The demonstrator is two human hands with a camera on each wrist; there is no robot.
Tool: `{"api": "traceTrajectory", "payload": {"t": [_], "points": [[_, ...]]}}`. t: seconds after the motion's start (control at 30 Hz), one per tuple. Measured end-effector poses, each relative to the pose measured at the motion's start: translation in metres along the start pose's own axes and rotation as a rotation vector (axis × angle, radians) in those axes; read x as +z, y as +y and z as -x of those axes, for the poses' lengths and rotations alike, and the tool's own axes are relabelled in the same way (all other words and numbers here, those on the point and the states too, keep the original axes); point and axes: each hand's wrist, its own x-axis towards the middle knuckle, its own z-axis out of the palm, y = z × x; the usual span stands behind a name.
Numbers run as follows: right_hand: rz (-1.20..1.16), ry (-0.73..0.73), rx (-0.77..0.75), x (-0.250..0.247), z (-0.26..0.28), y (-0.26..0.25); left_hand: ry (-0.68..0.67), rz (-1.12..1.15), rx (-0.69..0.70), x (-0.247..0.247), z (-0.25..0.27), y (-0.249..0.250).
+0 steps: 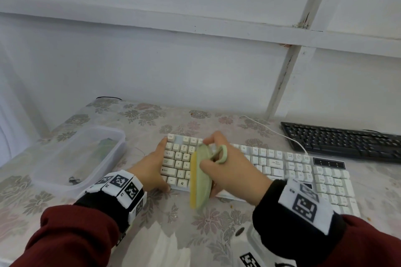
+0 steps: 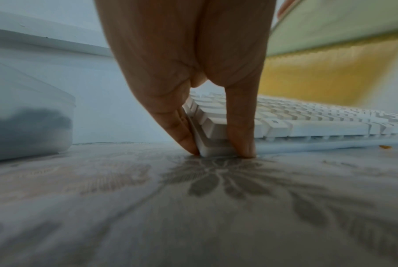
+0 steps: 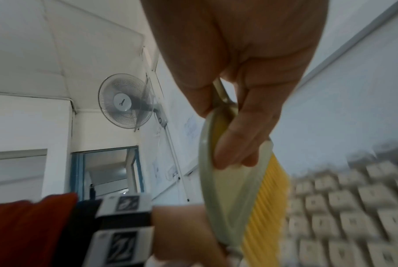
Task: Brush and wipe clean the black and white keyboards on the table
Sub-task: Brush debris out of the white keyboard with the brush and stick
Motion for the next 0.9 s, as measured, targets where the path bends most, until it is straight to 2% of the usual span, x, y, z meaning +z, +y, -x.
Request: {"api": "traceTrajectory", "payload": {"t": [0.1, 0.2, 0.57, 0.67, 0.9], "points": [[-0.027, 0.136, -0.057, -0.012, -0.014, -0.01, -0.001, -0.01, -0.003, 0.0, 0.001, 0.001], [-0.019, 0.185, -0.065, -0.013, -0.028, -0.012, 0.002, -0.028, -0.016, 0.0, 0.002, 0.003], [0.061, -0.079, 0.035, 0.011, -0.009, 0.007, -0.002, 0.033, 0.007, -0.001, 0.0, 0.0], [0.034, -0.103, 0.043, 0.008, -0.003, 0.002, 0.001, 0.023, 0.006, 0.0, 0.0, -0.001], [-0.043, 0.189, -0.073, -0.013, -0.025, -0.02, 0.003, -0.016, -0.015, 0.0, 0.0, 0.001]]}}
